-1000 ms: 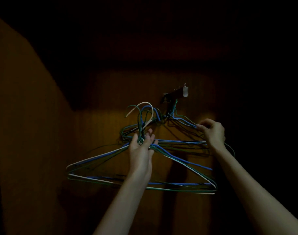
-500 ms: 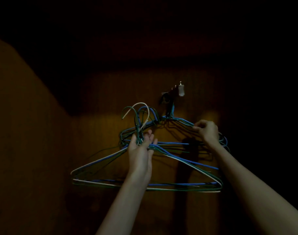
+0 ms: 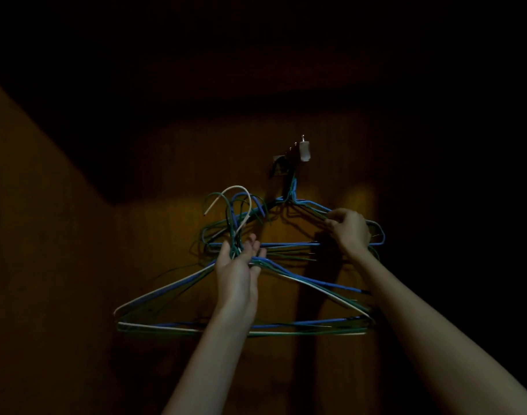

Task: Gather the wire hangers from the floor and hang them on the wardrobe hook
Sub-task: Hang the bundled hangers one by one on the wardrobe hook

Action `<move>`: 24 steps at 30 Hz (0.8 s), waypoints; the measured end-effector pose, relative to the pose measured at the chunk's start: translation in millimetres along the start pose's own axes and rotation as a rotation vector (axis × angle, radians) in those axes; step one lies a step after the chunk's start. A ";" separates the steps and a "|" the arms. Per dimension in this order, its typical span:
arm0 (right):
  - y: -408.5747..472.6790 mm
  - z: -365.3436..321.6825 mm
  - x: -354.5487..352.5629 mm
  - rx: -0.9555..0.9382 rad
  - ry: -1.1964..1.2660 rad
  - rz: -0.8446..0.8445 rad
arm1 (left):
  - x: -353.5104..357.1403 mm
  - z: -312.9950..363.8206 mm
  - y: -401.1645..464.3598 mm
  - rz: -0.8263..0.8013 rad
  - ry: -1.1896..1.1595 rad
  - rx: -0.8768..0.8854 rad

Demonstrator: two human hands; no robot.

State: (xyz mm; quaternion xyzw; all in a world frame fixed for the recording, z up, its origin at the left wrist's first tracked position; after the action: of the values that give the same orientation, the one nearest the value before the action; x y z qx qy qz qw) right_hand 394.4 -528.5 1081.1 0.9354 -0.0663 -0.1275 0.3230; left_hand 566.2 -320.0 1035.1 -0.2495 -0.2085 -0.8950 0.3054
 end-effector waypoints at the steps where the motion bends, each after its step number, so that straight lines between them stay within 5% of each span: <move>1: -1.0 -0.7 -1.1 -0.011 0.000 0.004 | -0.7 -0.5 -0.5 0.001 -0.005 -0.004; 10: -36.5 -33.3 -5.6 -0.120 0.214 -0.078 | -1.6 -2.1 -9.6 -0.001 -0.009 -0.029; 24: -156.2 -91.3 25.9 -0.200 0.341 -0.506 | -16.1 -3.3 -33.7 -0.004 -0.016 -0.032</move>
State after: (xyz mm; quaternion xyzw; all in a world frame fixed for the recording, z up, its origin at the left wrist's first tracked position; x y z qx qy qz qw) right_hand 451.5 -358.0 1048.3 0.8937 0.2363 -0.0508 0.3781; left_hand 554.3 -290.1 1015.9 -0.2611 -0.1972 -0.8968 0.2979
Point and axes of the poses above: each hand's wrist, its own y-axis towards the middle knuckle, its own x-axis out of the palm, z = x × y, the point moved 9 cm from there along y, towards the middle knuckle, and after that the axes turned 13 degrees about y, right-handed, at the moved point
